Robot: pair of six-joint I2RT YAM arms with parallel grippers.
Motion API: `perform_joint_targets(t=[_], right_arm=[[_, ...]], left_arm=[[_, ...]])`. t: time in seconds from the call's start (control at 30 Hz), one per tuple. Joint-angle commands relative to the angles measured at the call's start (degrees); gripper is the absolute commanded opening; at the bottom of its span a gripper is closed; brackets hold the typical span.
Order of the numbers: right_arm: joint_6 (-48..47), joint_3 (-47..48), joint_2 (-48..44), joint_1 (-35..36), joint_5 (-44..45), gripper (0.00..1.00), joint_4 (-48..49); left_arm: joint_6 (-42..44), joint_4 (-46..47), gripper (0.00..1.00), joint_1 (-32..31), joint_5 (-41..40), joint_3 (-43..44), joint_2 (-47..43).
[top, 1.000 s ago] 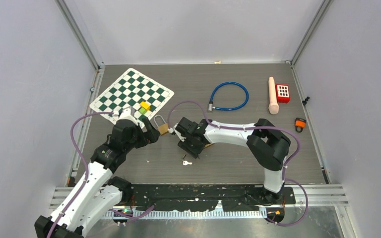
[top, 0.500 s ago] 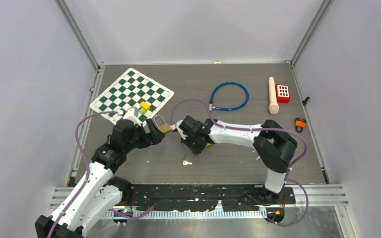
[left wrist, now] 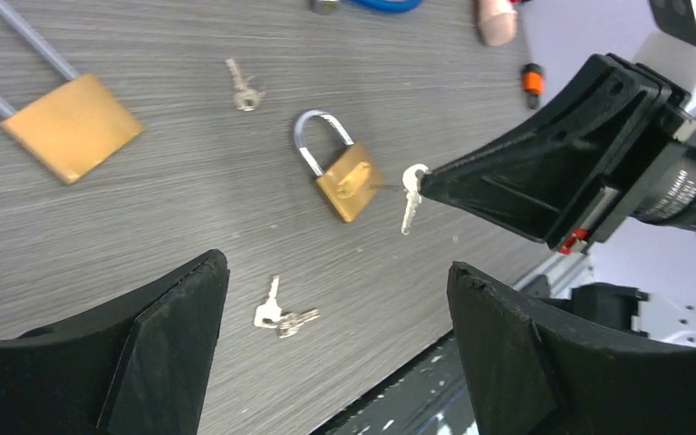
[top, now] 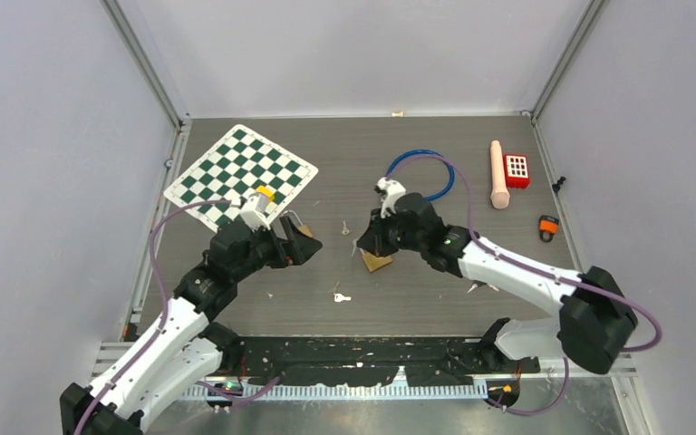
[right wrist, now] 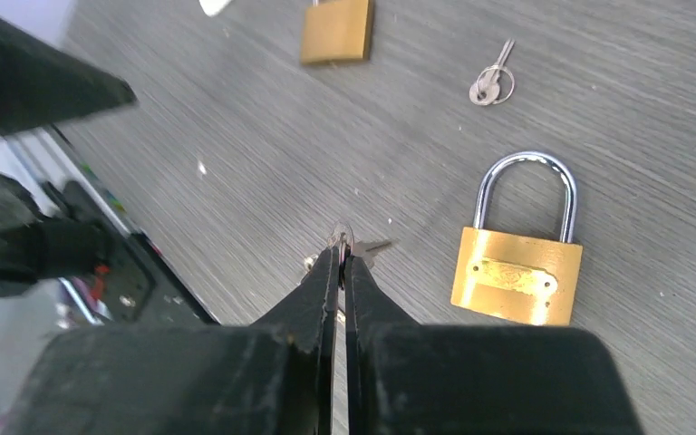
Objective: Unlock with the key
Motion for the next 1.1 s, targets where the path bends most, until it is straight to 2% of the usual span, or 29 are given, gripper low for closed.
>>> perform_joint_targets(t=[0.0, 0.1, 0.23, 0.47, 0.73, 1.07], right_arm=[[13.41, -7.46, -8.76, -2.81, -0.50, 0.05, 18.55], [18.01, -11.48, -13.55, -3.45, 1.10, 0.05, 25.25], [22.75, -15.72, -18.02, -3.57, 3.84, 0.05, 32.21], [26.17, -19.90, -21.05, -3.59, 5.46, 0.05, 40.40], [26.33, -21.45, -22.90, -3.55, 6.05, 0.05, 42.65], [27.19, -22.42, -22.74, -3.56, 4.40, 0.05, 44.26]], left_arm=[[-4.51, 13.65, 0.87, -3.00, 2.20, -1.54, 0.29], [-8.50, 22.93, 0.85, -3.96, 3.50, -3.27, 1.68], [-10.85, 29.82, 0.82, -5.50, 5.37, -2.94, 4.84], [-15.03, 40.54, 0.70, -8.18, 10.49, -1.10, 12.06], [-18.78, 48.02, 0.57, -9.61, 13.59, 0.29, 17.45], [-22.28, 54.35, 0.35, -10.26, 16.71, 2.37, 22.82]])
